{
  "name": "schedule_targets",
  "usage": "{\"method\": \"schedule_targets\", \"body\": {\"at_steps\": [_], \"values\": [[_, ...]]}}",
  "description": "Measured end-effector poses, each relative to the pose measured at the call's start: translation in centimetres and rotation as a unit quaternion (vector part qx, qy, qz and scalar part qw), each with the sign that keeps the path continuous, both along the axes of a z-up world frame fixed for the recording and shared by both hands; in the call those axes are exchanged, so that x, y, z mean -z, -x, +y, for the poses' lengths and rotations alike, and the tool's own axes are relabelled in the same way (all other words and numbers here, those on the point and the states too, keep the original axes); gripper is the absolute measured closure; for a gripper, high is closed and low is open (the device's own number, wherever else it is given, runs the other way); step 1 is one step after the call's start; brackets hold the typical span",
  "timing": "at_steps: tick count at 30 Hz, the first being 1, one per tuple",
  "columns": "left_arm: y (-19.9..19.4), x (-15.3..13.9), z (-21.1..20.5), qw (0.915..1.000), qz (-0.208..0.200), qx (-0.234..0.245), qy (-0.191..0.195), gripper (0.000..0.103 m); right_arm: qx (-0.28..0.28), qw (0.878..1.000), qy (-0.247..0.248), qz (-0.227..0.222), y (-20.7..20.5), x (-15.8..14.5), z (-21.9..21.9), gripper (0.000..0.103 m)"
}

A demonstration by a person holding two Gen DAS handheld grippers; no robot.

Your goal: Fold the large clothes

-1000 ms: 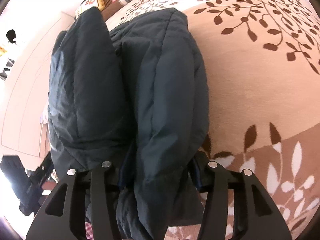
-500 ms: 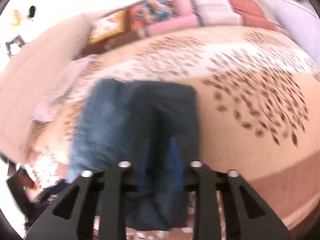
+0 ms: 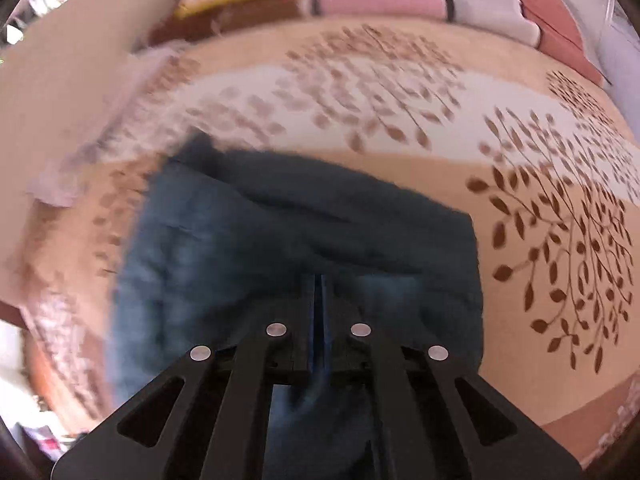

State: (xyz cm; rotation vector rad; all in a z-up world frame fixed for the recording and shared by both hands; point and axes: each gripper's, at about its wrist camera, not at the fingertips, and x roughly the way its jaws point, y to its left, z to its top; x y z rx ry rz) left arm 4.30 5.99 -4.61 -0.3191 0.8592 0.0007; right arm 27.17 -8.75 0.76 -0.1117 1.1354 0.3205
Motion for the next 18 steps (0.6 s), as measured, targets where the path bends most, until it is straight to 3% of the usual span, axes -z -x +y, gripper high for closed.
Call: {"method": "schedule_targets", "body": {"at_steps": [4, 8, 18], "values": [[-0.4, -0.5, -1.6, 0.9996, -0.003, 0.015, -0.026, 0.045, 0.008, 0.999, 0.024, 0.025, -0.7, 4.1, -1.0, 0.103], [-0.7, -0.7, -2.5, 0.9991, -0.001, 0.02, -0.037, 0.043, 0.02, 0.999, 0.016, 0.044, -2.0, 6.1, -1.7, 0.103], [-1.0, -0.5, -3.4, 0.9982, 0.012, 0.021, -0.056, 0.041, 0.025, 0.999, 0.021, 0.031, -2.0, 6.9, -1.8, 0.103]]}}
